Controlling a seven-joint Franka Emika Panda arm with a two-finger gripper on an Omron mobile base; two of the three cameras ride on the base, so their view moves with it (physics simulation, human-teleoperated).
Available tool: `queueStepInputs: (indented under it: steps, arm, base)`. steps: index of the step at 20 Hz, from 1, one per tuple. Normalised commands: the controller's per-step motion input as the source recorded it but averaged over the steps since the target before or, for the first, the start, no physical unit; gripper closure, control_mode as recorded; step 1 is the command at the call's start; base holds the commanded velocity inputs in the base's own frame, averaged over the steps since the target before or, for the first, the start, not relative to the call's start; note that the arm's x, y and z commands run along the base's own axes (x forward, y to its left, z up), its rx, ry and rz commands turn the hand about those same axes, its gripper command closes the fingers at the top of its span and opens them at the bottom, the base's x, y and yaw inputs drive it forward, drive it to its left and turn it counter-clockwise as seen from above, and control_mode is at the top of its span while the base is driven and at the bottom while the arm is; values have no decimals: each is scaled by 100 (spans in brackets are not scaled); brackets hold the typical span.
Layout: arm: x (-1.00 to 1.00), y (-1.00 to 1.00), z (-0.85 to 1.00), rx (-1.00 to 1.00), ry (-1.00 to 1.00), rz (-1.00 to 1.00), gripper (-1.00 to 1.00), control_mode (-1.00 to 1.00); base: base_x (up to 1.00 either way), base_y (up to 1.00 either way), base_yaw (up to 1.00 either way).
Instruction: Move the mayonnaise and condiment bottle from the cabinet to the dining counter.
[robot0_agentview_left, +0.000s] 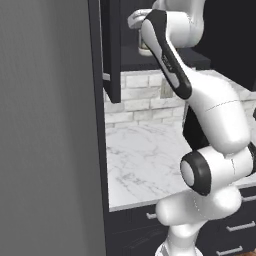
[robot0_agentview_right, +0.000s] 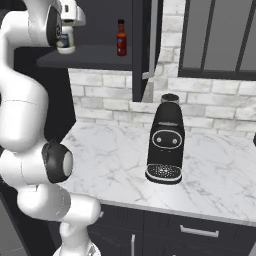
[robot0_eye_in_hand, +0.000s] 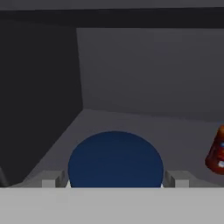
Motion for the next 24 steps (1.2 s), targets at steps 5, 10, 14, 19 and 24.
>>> queueStepInputs:
  steps: [5, 10, 14, 19, 24]
  arm:
    - [-100, -24, -1, 2, -1, -6, 100, -100]
    - [-100, -19, 0, 1, 0, -7, 100, -100]
    - [-100, -19, 0, 1, 0, -7, 100, -100]
    - [-89, -22, -12, 0, 2, -6, 100, -100]
    - [-55, -17, -25, 0, 10, -4, 100, -100]
  base:
    - [0, 0, 0]
    - [0, 0, 0]
    - [0, 0, 0]
    - [0, 0, 0]
    - [0, 0, 0]
